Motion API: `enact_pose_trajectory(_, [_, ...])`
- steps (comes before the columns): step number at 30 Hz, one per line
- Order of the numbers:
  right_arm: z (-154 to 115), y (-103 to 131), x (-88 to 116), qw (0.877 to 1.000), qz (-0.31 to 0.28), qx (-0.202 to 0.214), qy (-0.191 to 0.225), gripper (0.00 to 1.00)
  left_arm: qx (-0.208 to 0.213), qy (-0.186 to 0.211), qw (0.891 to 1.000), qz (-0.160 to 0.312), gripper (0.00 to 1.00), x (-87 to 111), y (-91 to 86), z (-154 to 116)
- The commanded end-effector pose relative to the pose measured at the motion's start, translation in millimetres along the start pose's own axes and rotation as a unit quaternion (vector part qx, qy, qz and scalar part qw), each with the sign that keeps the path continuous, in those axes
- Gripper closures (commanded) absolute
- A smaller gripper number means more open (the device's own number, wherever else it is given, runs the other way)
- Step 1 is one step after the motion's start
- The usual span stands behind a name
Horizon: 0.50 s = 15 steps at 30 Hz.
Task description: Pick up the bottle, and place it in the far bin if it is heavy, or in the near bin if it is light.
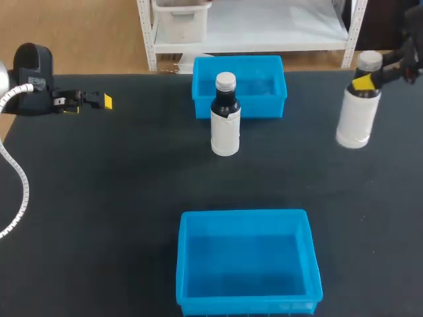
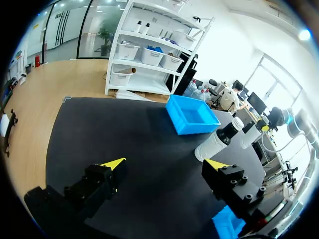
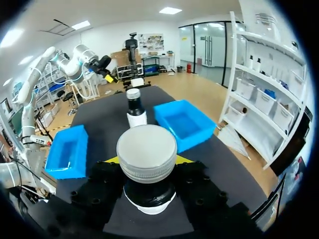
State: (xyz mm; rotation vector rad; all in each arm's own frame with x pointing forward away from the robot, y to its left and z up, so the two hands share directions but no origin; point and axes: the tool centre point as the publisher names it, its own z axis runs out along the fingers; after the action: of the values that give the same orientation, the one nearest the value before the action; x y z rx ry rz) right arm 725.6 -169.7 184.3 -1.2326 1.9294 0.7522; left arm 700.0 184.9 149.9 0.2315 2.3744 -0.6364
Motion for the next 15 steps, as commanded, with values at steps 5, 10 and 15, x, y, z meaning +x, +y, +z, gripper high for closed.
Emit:
enact_pose_trajectory(5, [-12, -49, -6, 1.0, 0.014, 0.015, -0.008, 1.0, 0.0, 0.0, 1.0, 0.0, 0.0, 0.0, 0.0, 0])
enact_pose_trajectory(10, [-9, -76, -21, 1.0, 0.01, 0.02, -0.01, 1.0, 0.0, 0.0, 1.0, 0.0, 0.0, 0.0, 0.0, 0])
enact_pose_trajectory(15, [1, -98, -43, 1.0, 0.007, 0.003, -0.009, 1.0, 0.0, 0.0, 1.0, 0.0, 0.0, 0.0, 0.0, 0])
